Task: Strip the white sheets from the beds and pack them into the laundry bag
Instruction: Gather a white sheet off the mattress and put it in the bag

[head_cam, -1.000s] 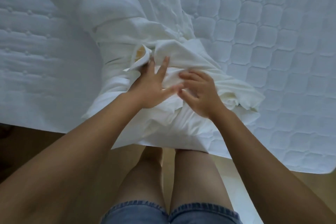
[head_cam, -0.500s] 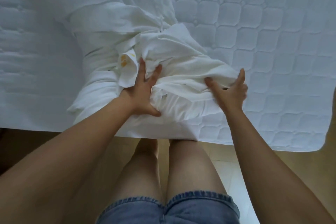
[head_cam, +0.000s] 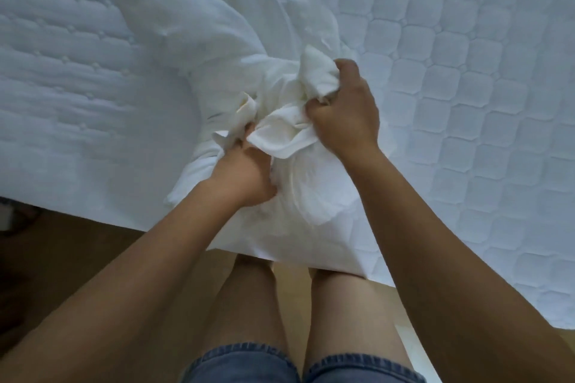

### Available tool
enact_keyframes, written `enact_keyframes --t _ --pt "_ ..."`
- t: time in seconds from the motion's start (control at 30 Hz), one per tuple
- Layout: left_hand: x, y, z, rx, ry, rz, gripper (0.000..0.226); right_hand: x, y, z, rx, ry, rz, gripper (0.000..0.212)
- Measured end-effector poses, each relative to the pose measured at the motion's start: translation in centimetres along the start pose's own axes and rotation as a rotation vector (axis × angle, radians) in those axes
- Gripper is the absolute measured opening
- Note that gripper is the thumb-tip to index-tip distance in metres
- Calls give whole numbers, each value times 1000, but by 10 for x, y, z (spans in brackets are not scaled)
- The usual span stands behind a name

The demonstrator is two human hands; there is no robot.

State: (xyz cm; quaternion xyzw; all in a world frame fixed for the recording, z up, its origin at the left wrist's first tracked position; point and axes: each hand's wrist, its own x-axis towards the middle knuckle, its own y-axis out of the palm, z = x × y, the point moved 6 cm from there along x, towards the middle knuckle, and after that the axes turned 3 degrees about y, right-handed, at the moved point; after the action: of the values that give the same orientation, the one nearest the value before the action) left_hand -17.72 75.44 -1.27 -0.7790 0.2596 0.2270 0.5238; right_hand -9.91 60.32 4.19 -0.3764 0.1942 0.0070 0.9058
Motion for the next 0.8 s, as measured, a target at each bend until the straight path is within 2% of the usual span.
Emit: enact_keyframes --t 0.07,0.13,0.23,0.33,0.43,0.53,0.63,0.67,0.8 --pt "-17 -19 10 -109 -77 -122 102 9 29 30 -7 9 34 52" --pt "-38 -32 2 -88 -110 -207 115 20 57 50 -40 49 83 51" --pt "-42 -20 -8 -15 -102 -215 140 35 98 71 -130 104 174 50" --pt "-11 1 23 -96 -113 -186 140 47 133 78 -161 175 280 53" --pt "9 0 44 -152 -87 -208 138 63 146 76 -163 199 384 73" --pt "24 -7 61 -154 -109 -149 132 62 122 76 -182 29 388 87" --pt "34 -13 75 -197 -113 -61 127 25 84 65 -319 -347 135 78" --pt "37 -16 79 -229 -100 -47 126 10 83 56 -372 -413 109 75" --pt "43 -25 102 -468 -85 27 115 -1 123 33 -481 -312 352 73"
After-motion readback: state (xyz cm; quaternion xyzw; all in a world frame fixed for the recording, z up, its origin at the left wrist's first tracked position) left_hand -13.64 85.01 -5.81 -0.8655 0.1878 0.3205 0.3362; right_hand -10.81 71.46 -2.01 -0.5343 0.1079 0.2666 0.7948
